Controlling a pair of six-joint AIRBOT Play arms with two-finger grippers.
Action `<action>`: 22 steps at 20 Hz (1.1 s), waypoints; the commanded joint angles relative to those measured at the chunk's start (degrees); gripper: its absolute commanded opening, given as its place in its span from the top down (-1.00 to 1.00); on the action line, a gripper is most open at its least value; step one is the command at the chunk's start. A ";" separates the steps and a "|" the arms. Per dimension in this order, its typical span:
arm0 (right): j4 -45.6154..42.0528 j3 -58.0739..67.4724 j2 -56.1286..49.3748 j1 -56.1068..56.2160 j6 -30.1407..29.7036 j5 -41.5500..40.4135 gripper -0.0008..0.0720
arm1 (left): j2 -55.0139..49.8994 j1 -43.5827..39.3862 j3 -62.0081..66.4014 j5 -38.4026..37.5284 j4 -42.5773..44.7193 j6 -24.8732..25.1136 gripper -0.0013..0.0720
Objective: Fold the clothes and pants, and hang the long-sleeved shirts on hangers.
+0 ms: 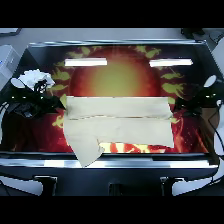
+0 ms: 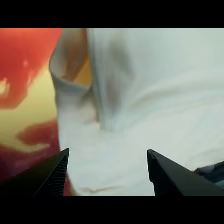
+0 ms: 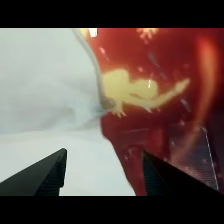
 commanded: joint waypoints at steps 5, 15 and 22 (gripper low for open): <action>0.09 -20.31 11.82 -7.80 -2.29 1.38 -0.54 | 20.61 1.97 -39.01 5.84 2.78 7.50 -0.35; 4.55 -25.79 13.42 -7.74 -4.02 2.23 -0.54 | 24.20 -3.65 -54.75 20.39 -13.57 10.19 -0.26; 2.27 -28.83 13.46 -7.74 -4.83 0.09 -0.57 | 24.52 -7.34 -54.62 25.38 -14.80 7.58 0.91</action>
